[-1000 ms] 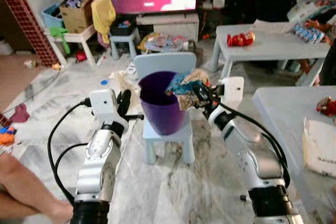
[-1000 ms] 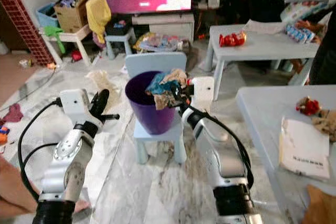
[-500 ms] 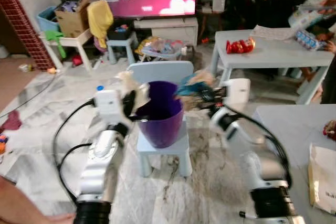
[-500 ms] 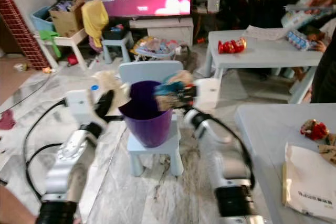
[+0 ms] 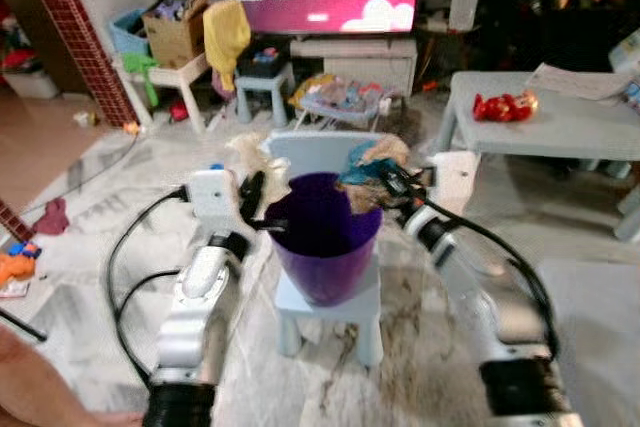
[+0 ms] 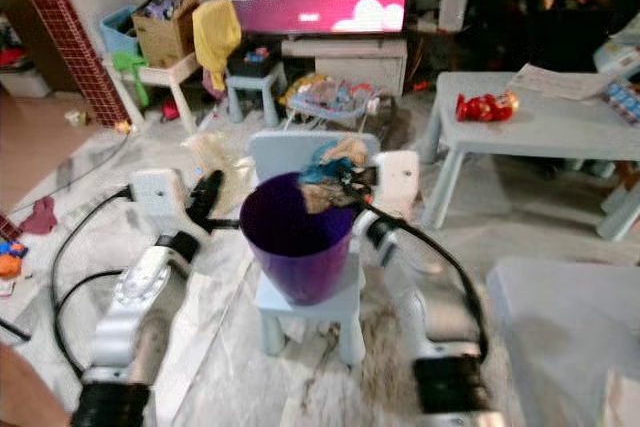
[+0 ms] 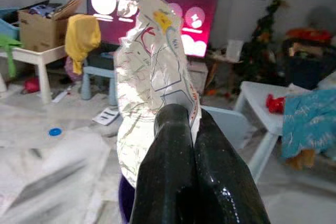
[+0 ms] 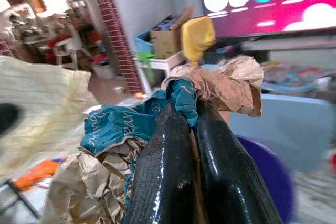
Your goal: Picking trash to rubbish bin
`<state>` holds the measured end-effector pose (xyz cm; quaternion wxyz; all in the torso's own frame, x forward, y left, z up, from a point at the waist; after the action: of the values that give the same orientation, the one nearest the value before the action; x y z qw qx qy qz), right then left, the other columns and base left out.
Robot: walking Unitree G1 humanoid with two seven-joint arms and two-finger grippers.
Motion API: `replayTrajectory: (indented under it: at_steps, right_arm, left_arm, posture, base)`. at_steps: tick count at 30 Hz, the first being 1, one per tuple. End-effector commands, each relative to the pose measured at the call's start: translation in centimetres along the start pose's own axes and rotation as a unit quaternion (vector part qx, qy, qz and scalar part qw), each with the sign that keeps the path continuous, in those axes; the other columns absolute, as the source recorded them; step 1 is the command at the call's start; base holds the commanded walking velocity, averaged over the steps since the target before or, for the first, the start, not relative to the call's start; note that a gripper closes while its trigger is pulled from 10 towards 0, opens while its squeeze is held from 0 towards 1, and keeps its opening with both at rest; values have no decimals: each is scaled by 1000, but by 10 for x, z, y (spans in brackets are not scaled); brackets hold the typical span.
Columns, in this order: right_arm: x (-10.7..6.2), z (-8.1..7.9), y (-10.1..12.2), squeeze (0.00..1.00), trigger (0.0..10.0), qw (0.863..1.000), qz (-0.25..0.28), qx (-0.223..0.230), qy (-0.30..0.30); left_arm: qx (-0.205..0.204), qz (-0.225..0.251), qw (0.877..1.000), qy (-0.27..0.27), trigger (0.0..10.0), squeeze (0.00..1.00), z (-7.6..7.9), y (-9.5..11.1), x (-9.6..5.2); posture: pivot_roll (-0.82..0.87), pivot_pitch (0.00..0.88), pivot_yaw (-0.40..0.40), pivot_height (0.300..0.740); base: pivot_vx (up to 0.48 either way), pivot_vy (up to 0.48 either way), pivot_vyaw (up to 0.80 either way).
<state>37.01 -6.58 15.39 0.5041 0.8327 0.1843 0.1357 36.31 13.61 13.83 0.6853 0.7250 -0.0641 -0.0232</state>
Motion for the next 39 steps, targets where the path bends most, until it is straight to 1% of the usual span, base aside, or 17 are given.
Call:
replayTrajectory:
  at_steps: [1, 16, 21, 22, 23, 24, 25, 26, 28, 29, 30, 33, 34, 35, 36, 37, 39]
  right_arm:
    - [-3, 10, 9, 0, 0, 1000, 10, -10, -13]
    - [-5, 11, 5, 0, 0, 1000, 6, -10, -14]
    - [-8, 13, 4, 0, 0, 1000, 3, -21, -16]
    - [-10, 15, 4, 0, 0, 1000, 5, -20, -18]
    - [-11, 16, 4, 0, 0, 1000, 6, -20, -19]
    - [-11, 16, 4, 0, 0, 1000, 6, -20, -19]
    - [-14, 17, 3, 0, 0, 999, 6, -25, -20]
    - [-14, 17, 3, 0, 0, 999, 6, -25, -20]
    - [-18, 18, 1, 0, 0, 999, 4, -29, -19]
    - [-23, 20, -4, 0, 0, 999, -3, -37, -19]
    - [-25, 21, -6, 0, 0, 999, -7, -42, -19]
    - [-31, 22, -10, 0, 0, 998, -14, -50, -19]
    - [-31, 22, -10, 0, 0, 998, -14, -50, -19]
    - [-32, 22, -11, 0, 0, 998, -15, -52, -18]
    - [-35, 23, -12, 0, 0, 998, -18, -56, -19]
    - [-35, 23, -12, 0, 0, 998, -18, -56, -19]
    - [-42, 25, -12, 0, 0, 998, -20, -59, -22]
  left_arm:
    - [-2, 4, 1000, -16, 0, 0, 12, 4, 3]
    - [0, -3, 1000, -14, 0, 0, 11, 0, 2]
    - [6, -9, 1000, -6, 0, 0, 6, -6, 0]
    - [11, -10, 1000, -3, 78, 0, 3, -8, -3]
    - [15, -13, 1000, -1, 941, 0, 0, -10, -4]
    - [15, -13, 1000, -1, 941, 0, 0, -10, -4]
    - [24, -25, 999, 5, 2196, 0, -5, -18, -8]
    - [24, -25, 999, 5, 2196, 0, -5, -18, -8]
    - [33, -33, 999, 7, 1765, 0, -9, -26, -12]
    - [41, -49, 998, 10, 1451, 0, -13, -39, -17]
    - [46, -59, 997, 12, 1255, 0, -15, -46, -20]
    - [56, -83, 995, 16, 1373, 0, -19, -64, -24]
    - [56, -83, 995, 16, 1373, 0, -19, -64, -24]
    - [57, -89, 994, 17, 1373, 0, -21, -68, -25]
    - [62, -103, 993, 17, 1098, 0, -23, -78, -26]
    - [62, -103, 993, 17, 1098, 0, -23, -78, -26]
    - [60, -140, 988, 16, 1333, 0, -28, -98, -28]
  posture:
    - [-16, 0, 48, 740]
    - [-15, 0, 46, 740]
    - [-15, 0, 44, 740]
    - [-15, 0, 44, 740]
    - [-14, 0, 44, 740]
    - [-14, 0, 44, 740]
    - [-12, 0, 42, 740]
    - [-12, 0, 42, 740]
    - [-9, 0, 41, 740]
    - [-9, 0, 41, 740]
    - [-9, 0, 41, 740]
    - [-19, 0, 43, 740]
    - [-19, 0, 43, 740]
    - [-19, 0, 43, 740]
    - [-32, 0, 43, 740]
    - [-32, 0, 43, 740]
    - [-47, 0, 46, 740]
  base:
    - [386, 0, 0]
    - [373, 0, 0]
    - [157, 0, 0]
    - [0, 0, 0]
    - [0, 0, 0]
    - [0, 0, 0]
    - [0, 0, 0]
    - [0, 0, 0]
    - [0, 0, 0]
    - [0, 0, 0]
    - [0, 0, 0]
    - [0, 0, 0]
    - [0, 0, 0]
    - [0, 0, 0]
    - [0, 0, 0]
    - [0, 0, 0]
    - [0, 0, 0]
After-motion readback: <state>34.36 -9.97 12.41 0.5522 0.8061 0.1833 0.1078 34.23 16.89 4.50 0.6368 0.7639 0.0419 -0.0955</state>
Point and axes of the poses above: a point about 5 cm out from each wrist's last joint towards the gripper, its own x axis pointing out of the wrist towards the gripper, its own y axis along the axis of the wrist's last joint, z = x × y, the point moved 6 cm from there along x, pointing out of the wrist towards the gripper, and after that the axes turned 15 degrees about x, right-handed, at the moved point
